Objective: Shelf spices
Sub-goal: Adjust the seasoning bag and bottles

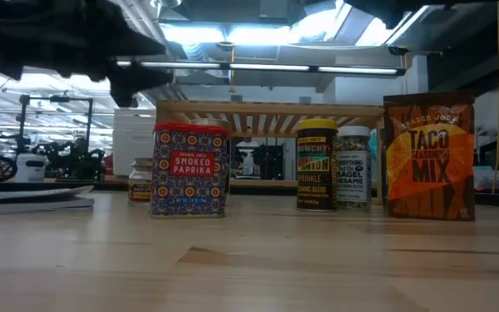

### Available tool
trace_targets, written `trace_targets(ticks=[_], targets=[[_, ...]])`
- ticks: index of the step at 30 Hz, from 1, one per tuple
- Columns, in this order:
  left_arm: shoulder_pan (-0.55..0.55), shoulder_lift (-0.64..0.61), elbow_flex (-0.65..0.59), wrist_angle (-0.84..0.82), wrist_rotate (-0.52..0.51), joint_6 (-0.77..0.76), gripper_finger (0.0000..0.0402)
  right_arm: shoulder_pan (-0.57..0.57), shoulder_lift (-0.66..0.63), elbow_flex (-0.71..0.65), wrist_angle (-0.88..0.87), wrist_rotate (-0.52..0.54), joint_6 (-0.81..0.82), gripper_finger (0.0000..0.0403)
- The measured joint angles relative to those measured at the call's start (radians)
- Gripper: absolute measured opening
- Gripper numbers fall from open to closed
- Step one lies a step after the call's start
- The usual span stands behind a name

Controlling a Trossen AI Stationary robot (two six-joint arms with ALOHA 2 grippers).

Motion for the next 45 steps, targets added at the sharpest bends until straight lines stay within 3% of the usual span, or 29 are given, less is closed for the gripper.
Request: trace_targets(ticks=[4, 8, 11, 15, 24, 34, 45], targets=[[-0.002, -0.196, 0.001, -0.165, -0.029, 0.016, 0.0256, 0.000, -0.103, 0.000, -0.203, -0.111, 0.145, 0.0269], [-0.002, -0.382, 0.057, -0.454, -0.108, 0.045, 0.0249, 0.000, -0.159, 0.000, -0.366, -0.223, 0.230, 0.0269], [-0.002, -0.489, 0.116, -0.668, -0.166, 0.042, 0.0234, 0.000, -0.166, 0.000, -0.436, -0.252, 0.254, 0.0269], [-0.002, -0.575, 0.146, -0.769, -0.167, 0.042, 0.0213, 0.000, -0.154, -0.005, -0.498, -0.250, 0.278, 0.0269], [-0.002, -0.618, 0.145, -0.906, -0.167, 0.010, 0.0174, 0.000, -0.091, -0.121, -0.506, -0.244, 0.436, 0.0269], [-0.002, -0.618, 0.145, -0.900, -0.167, -0.006, 0.0145, 0.000, -0.060, -0.163, -0.472, -0.096, 0.433, 0.0269], [-0.002, -0.617, 0.145, -0.899, -0.167, -0.005, 0.0131, 0.000, 0.108, -0.164, -0.406, -0.010, 0.407, 0.0269]])
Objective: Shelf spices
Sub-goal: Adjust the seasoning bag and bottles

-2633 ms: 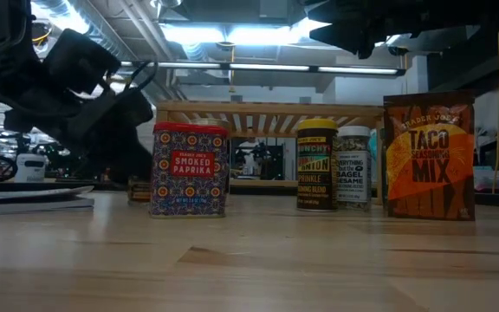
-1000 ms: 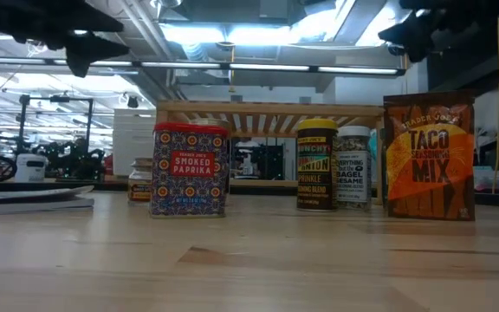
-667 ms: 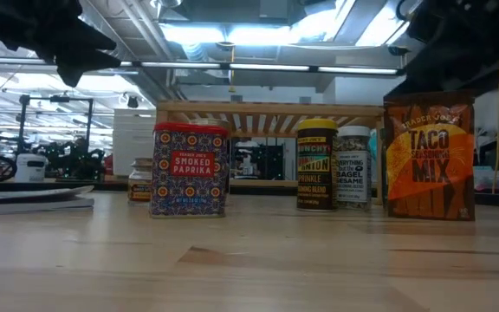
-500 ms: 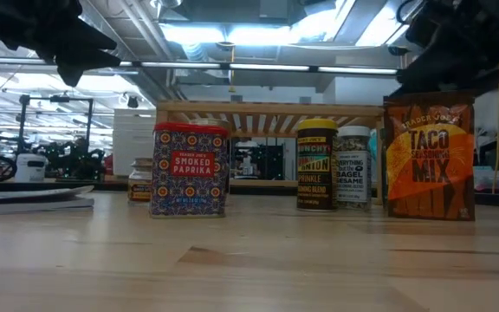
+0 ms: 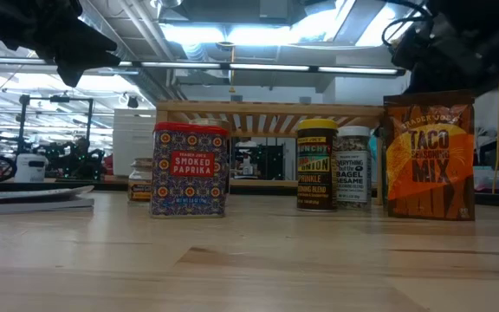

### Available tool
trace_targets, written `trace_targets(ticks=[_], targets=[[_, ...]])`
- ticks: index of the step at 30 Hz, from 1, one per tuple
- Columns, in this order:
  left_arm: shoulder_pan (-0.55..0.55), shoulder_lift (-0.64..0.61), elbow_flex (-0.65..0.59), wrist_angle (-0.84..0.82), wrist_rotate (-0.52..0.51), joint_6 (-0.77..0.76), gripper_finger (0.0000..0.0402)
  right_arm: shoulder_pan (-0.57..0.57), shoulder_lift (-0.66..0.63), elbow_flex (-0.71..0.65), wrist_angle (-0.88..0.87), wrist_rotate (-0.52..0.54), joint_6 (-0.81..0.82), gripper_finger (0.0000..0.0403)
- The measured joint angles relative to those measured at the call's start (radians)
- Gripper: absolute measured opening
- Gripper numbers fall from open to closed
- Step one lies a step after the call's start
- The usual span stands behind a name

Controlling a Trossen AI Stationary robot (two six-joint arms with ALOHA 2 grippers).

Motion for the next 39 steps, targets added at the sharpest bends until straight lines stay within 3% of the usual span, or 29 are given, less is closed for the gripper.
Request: trace_targets(ticks=[11, 32, 39], targets=[[0.000, 0.000, 0.000, 0.000, 0.001, -0.010, 0.0131, -0.001, 0.129, 0.000, 0.061, -0.044, 0.027, 0.0269], [0.000, 0.000, 0.000, 0.000, 0.000, -0.015, 0.0131, 0.000, 0.132, 0.000, -0.074, -0.033, 0.037, 0.0269], [0.000, 0.000, 0.000, 0.000, 0.001, -0.015, 0.0131, 0.000, 0.132, 0.000, -0.041, -0.020, 0.037, 0.0269]])
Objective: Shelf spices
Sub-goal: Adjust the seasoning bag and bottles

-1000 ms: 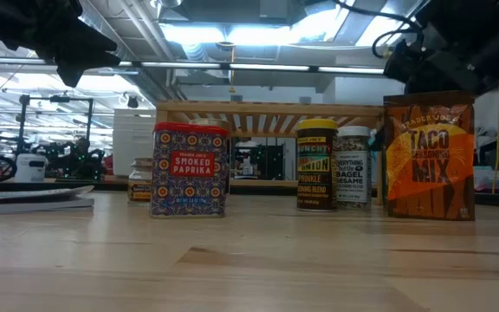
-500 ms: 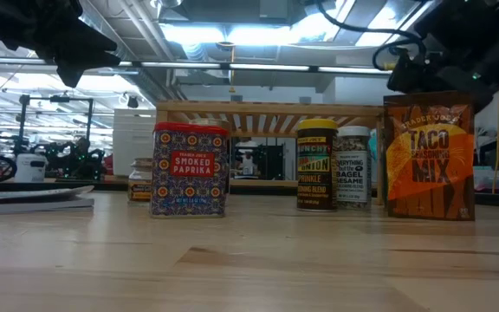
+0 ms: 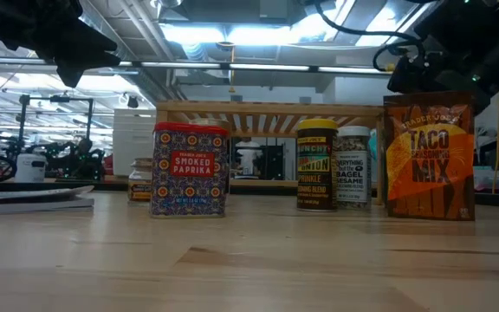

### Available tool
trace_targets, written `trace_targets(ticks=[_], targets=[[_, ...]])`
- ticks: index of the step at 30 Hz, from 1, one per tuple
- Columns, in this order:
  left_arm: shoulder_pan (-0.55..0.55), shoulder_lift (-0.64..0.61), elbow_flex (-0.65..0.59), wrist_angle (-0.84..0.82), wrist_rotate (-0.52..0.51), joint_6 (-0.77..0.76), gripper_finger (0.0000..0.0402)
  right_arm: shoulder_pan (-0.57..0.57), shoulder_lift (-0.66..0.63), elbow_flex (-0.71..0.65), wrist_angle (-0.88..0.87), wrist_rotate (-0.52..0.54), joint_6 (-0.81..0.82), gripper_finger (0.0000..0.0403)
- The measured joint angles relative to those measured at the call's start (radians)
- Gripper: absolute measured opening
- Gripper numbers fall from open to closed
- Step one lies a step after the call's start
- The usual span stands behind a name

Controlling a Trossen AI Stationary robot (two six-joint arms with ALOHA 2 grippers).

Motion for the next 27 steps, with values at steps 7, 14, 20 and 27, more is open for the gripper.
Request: trace_targets(ticks=[7, 14, 20, 27], targets=[[0.000, 0.000, 0.000, 0.000, 0.000, 0.000, 0.0131, 0.000, 0.000, 0.000, 0.079, -0.028, 0.000, 0.0269], [0.000, 0.000, 0.000, -0.001, 0.000, 0.000, 0.0131, -0.001, 0.006, 0.000, 0.123, -0.032, 0.000, 0.0269], [0.000, 0.001, 0.000, -0.001, 0.000, 0.000, 0.0131, -0.001, 0.061, 0.001, 0.202, -0.032, -0.008, 0.0269], [0.000, 0.001, 0.000, 0.001, 0.000, 0.008, 0.0131, -0.001, 0.180, 0.001, 0.321, -0.006, -0.011, 0.0269]])
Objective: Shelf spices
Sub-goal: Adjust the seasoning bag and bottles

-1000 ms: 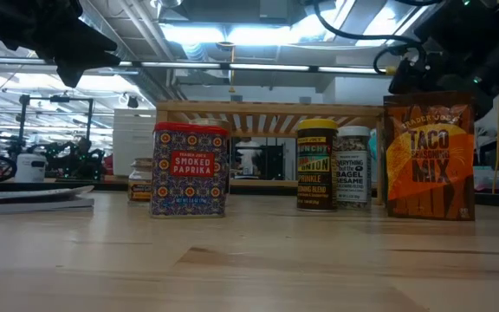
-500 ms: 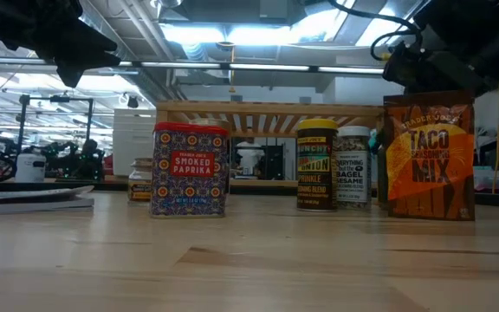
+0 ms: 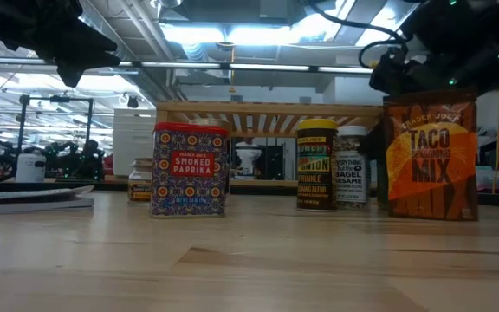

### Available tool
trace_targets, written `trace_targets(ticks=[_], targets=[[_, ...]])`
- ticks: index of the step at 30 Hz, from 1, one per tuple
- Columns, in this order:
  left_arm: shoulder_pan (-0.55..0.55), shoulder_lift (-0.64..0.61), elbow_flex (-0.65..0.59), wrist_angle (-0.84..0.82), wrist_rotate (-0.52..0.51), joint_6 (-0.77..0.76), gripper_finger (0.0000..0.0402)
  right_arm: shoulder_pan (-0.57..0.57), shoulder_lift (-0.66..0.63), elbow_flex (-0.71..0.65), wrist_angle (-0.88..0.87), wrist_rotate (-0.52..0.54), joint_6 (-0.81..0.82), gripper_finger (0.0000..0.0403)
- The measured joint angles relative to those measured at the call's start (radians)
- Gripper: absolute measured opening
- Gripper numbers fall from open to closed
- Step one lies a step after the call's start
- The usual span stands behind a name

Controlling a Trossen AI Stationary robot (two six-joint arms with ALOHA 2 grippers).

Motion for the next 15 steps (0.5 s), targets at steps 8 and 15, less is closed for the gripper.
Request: trace_targets(ticks=[8, 15], targets=[[0.000, 0.000, 0.000, -0.002, 0.000, 0.002, 0.0131, 0.000, 0.107, 0.002, 0.165, 0.007, -0.009, 0.0269], [0.000, -0.001, 0.000, -0.001, 0.000, 0.003, 0.0131, 0.000, 0.158, 0.001, 0.266, 0.002, -0.026, 0.0269]])
